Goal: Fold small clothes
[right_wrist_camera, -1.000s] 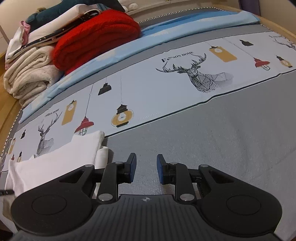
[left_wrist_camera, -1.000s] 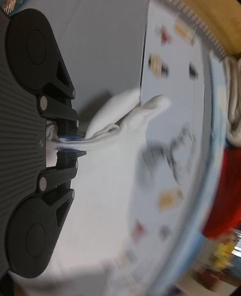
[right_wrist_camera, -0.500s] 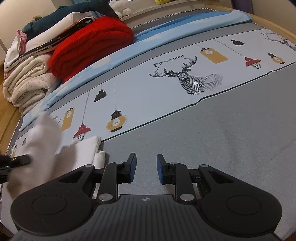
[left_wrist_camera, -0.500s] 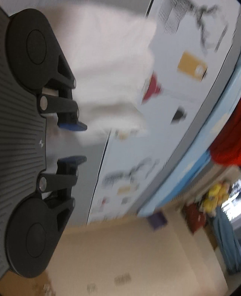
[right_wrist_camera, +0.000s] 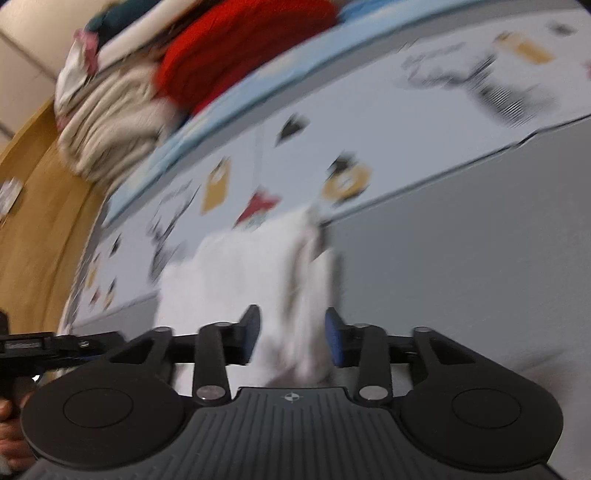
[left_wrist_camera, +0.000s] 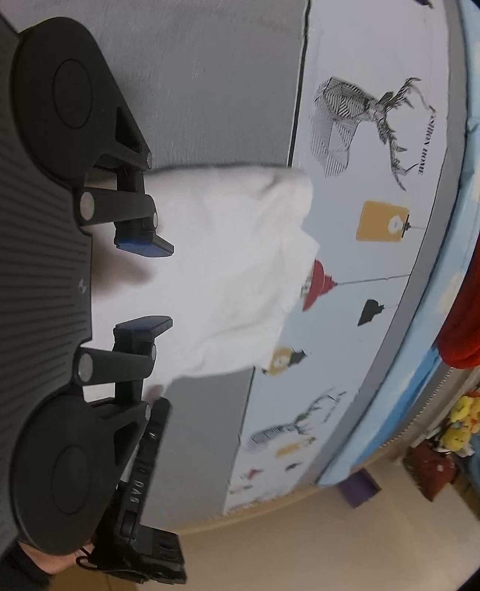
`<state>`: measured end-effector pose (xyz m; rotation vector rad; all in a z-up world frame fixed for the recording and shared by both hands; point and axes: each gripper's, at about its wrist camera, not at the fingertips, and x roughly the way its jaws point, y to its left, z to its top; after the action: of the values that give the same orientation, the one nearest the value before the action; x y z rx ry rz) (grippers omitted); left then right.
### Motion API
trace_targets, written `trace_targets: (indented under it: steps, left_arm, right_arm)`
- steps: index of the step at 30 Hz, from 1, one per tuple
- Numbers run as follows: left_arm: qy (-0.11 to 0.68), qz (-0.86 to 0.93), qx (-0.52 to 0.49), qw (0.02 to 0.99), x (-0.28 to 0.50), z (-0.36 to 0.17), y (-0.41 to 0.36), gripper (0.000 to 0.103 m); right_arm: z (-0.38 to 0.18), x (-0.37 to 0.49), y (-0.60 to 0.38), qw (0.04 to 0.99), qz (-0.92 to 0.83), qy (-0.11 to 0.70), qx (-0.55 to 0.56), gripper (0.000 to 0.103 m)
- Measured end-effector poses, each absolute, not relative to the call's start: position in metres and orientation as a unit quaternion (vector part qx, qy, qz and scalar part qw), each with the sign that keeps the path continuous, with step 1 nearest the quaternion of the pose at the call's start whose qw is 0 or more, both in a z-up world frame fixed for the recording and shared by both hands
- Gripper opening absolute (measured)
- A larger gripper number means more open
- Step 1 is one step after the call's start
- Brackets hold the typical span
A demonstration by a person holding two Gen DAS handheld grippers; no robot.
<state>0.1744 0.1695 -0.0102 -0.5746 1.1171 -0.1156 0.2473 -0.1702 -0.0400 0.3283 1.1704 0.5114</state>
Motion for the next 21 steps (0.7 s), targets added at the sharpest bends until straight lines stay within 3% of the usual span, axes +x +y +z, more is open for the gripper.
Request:
trace_targets:
  steps: [2, 3, 4, 6, 11, 17, 21]
  left_arm:
    - [0.524, -0.058, -0.264, 0.808, 0.173, -0.011, 0.169, 0.037]
    - [0.524, -0.060, -0.261, 0.809, 0.174, -0.010, 0.168, 0.037]
    - [0.524, -0.064, -0.255, 0.810, 0.174, -0.011, 0.165, 0.037]
    - [0.526, -0.074, -0.249, 0.810, 0.176, -0.010, 0.160, 0.037]
    - [0.526, -0.123, -0.224, 0.811, 0.177, -0.012, 0.135, 0.037]
    - [0.577, -0.133, -0.113, 0.798, 0.179, -0.043, 0.099, 0.038]
    - [0.572, -0.127, -0.077, 0.807, 0.173, -0.051, 0.095, 0.038]
  right_arm:
    - [-0.045, 0.239, -0.153, 0.779, 0.257, 0.560, 0.114, 0.044]
    - [-0.044, 0.236, -0.148, 0.778, 0.264, 0.562, 0.097, 0.039]
    - [-0.042, 0.232, -0.146, 0.779, 0.272, 0.559, 0.083, 0.022]
    - [-0.034, 0.225, -0.153, 0.785, 0.283, 0.546, 0.081, 0.013]
    - [0.004, 0.210, -0.195, 0.795, 0.327, 0.488, 0.150, 0.012]
    - [-0.029, 0.202, -0.195, 0.776, 0.266, 0.571, 0.032, 0.013]
    - [-0.031, 0.208, -0.184, 0.788, 0.246, 0.564, 0.019, 0.024]
